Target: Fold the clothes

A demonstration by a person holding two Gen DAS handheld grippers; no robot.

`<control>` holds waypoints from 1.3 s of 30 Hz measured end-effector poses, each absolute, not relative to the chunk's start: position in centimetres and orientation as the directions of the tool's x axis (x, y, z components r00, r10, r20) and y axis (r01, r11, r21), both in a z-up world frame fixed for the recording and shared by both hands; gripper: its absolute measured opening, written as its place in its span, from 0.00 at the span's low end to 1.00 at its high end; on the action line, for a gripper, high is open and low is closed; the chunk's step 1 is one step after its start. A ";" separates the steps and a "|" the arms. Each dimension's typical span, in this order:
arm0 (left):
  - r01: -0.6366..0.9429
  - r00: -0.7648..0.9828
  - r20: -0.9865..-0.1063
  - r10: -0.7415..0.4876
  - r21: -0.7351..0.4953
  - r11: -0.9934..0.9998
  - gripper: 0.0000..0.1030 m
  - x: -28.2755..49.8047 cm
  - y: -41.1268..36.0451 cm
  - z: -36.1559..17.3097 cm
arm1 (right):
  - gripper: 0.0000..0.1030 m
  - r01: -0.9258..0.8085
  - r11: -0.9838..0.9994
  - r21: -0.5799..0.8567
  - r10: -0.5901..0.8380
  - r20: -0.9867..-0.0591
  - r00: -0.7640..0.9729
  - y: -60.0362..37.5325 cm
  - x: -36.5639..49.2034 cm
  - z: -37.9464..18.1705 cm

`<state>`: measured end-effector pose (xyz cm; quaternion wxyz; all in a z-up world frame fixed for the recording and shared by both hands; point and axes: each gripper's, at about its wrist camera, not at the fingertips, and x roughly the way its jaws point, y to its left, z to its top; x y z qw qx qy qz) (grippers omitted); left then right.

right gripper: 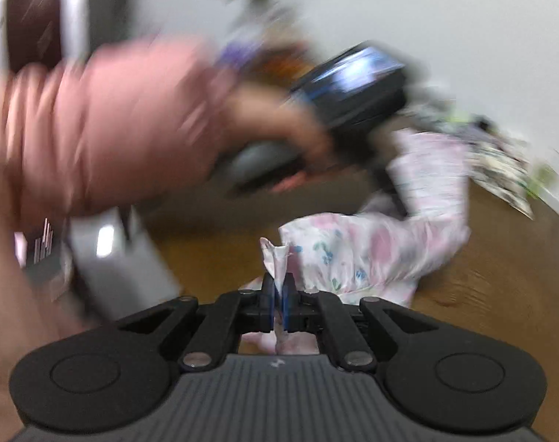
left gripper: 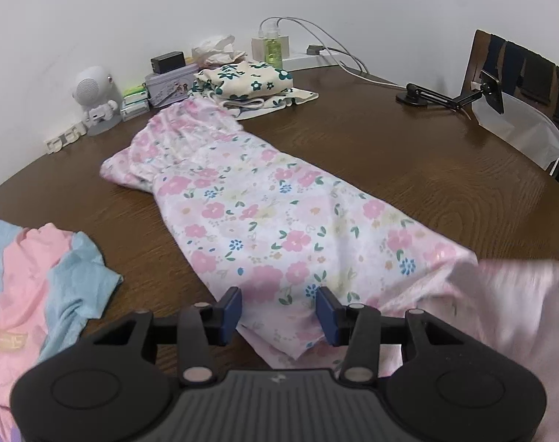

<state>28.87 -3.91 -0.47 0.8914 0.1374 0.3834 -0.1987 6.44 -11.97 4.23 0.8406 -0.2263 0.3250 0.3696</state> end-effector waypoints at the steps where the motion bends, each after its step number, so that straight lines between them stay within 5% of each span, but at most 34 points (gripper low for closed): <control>1: 0.456 0.636 -0.731 -0.249 0.096 0.885 0.42 28.7 -3.6 0.0 | 0.03 -0.789 0.594 -0.154 0.457 -0.743 0.489 -11.3 6.5 3.7; 7: 0.489 0.676 -0.666 -0.317 0.084 0.868 0.45 26.2 -1.8 3.5 | 0.03 -0.836 0.517 -0.185 0.382 -0.824 0.418 -10.5 6.6 2.5; 11: 0.625 0.594 -0.635 -0.494 -0.023 0.780 0.51 23.2 -3.7 5.6 | 0.03 -0.850 0.481 -0.213 0.365 -0.833 0.415 -9.5 5.9 2.1; 14: 0.713 0.550 -0.670 -0.499 0.065 0.698 0.52 20.7 -7.6 5.8 | 0.03 -0.850 0.480 -0.217 0.362 -0.834 0.417 -9.5 5.7 2.2; 16: 0.714 0.565 -0.721 -0.402 0.183 0.676 0.37 20.0 -9.9 4.6 | 0.03 -0.848 0.482 -0.221 0.357 -0.834 0.420 -9.6 5.6 2.2; 17: 0.711 0.574 -0.742 -0.347 0.242 0.660 0.13 19.7 -11.0 3.9 | 0.03 -0.846 0.484 -0.223 0.354 -0.834 0.422 -9.5 5.6 2.3; 18: 0.699 0.579 -0.761 -0.291 0.280 0.658 0.03 19.8 -11.5 3.0 | 0.04 -0.844 0.488 -0.223 0.352 -0.835 0.424 -9.6 5.6 2.3; 25: 0.610 0.532 -0.794 -0.293 0.119 0.784 0.03 21.9 -7.1 1.3 | 0.06 -0.825 0.534 -0.183 0.381 -0.819 0.429 -12.3 5.0 3.0; 29: 0.604 0.514 -0.796 -0.320 0.071 0.794 0.02 21.5 -5.7 0.5 | 0.33 -0.816 0.572 -0.091 0.459 -0.788 0.410 -14.7 5.0 4.5; 34: 0.602 0.494 -0.791 -0.362 0.011 0.798 0.07 21.2 -4.8 -0.4 | 0.33 -0.750 0.659 0.057 0.570 -0.689 0.447 -18.3 7.3 7.6; 39: 0.574 0.526 -0.761 -0.380 -0.013 0.819 0.15 21.0 -3.3 0.9 | 0.33 -0.647 0.762 -0.025 0.465 -0.674 0.573 -18.2 11.7 7.0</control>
